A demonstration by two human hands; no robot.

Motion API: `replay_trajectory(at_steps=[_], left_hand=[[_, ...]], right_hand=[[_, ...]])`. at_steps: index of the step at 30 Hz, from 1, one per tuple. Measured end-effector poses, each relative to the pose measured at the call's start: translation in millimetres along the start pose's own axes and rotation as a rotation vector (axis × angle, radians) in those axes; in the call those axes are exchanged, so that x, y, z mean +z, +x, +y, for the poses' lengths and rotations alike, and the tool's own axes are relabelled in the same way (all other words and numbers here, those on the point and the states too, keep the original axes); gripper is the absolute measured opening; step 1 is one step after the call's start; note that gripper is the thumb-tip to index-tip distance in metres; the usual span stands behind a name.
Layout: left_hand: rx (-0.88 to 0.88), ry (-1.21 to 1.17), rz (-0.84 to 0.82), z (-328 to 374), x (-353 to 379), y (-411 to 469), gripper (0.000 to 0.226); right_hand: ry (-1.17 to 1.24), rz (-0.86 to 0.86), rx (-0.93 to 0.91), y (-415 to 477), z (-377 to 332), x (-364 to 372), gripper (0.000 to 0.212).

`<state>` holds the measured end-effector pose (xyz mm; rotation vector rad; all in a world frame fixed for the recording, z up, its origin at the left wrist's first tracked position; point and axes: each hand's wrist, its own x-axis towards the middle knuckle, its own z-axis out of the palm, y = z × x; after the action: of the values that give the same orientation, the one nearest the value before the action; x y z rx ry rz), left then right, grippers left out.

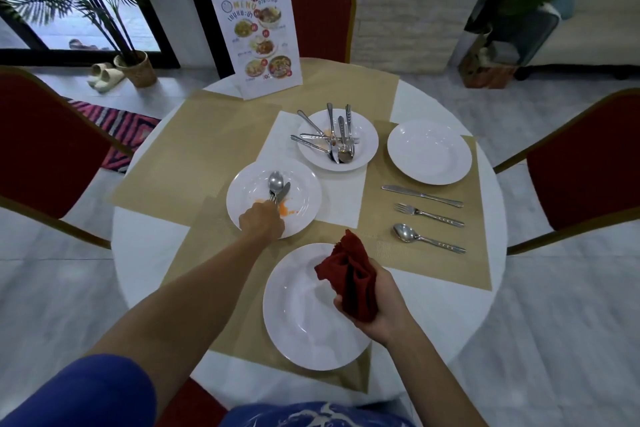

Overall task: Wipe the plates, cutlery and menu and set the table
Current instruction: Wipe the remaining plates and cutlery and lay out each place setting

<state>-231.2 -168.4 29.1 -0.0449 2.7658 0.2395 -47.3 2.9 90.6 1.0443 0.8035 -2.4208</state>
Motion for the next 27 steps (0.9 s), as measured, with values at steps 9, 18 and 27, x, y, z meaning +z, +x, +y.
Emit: replay_trajectory(at_steps=[9, 18, 27], left_hand=[[-0.119, -0.943, -0.225, -2.1, -32.1, -44.2, 0.013], [0.176, -0.989, -0.426, 25.0, -14.8, -173.6, 0.012], [0.242, -0.695, -0.283, -39.6, -52.8, -158.5, 0.017]], right_hand=[[0.12, 0.005, -0.074, -5.8, -26.7, 5.0, 0.033], [-0.026, -0.004, -0.224, 50.4, -19.0, 35.0, 0.029], [-0.787, 0.081, -0.56, 46.1, -33.6, 29.9, 0.012]])
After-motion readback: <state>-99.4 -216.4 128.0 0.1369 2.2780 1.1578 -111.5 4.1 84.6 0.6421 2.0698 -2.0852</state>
